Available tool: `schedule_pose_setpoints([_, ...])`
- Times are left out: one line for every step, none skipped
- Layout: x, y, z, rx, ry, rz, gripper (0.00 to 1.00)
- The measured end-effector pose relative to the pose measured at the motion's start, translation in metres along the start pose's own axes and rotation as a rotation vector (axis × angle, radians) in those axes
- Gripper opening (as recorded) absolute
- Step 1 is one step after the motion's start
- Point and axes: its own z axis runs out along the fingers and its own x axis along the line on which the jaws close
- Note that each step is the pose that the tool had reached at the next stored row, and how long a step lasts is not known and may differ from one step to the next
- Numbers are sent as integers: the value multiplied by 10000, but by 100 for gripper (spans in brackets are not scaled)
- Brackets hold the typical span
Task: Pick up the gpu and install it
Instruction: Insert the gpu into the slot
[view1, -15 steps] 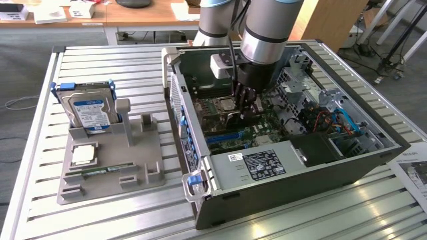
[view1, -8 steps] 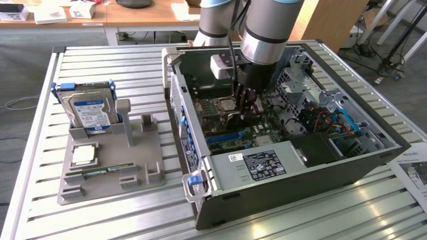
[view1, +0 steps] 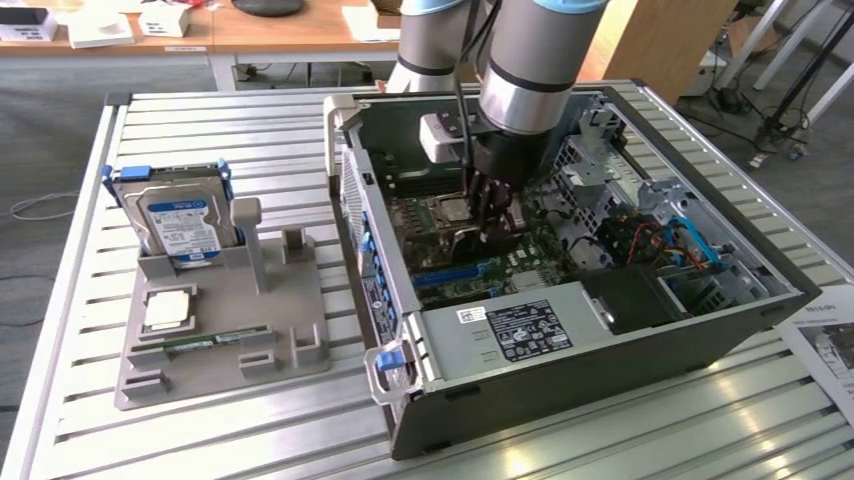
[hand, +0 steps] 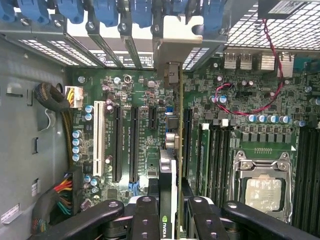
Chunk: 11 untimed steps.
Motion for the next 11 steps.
schedule_pose_setpoints([3,3,6,0,-1,0,27])
schedule_pose_setpoints([8,5,9,0,0,-1,27])
schedule_pose_setpoints([13,9,13,0,-1,-1,27])
schedule_pose_setpoints([16,12,18,1,-1,-2,27])
schedule_pose_setpoints([17,13,20,1,-2,-1,27])
schedule_pose_setpoints([17,13,20,0,-1,-2,27])
schedule_pose_setpoints([18,14,19,0,0,-2,27])
schedule_pose_setpoints([18,14,19,-1,2,-2,27])
schedule_pose_setpoints([19,18,21,-1,1,-1,27])
schedule_pose_setpoints([19,24,26,0,0,0,27])
schedule_pose_setpoints([21,25,31,-1,1,-1,27])
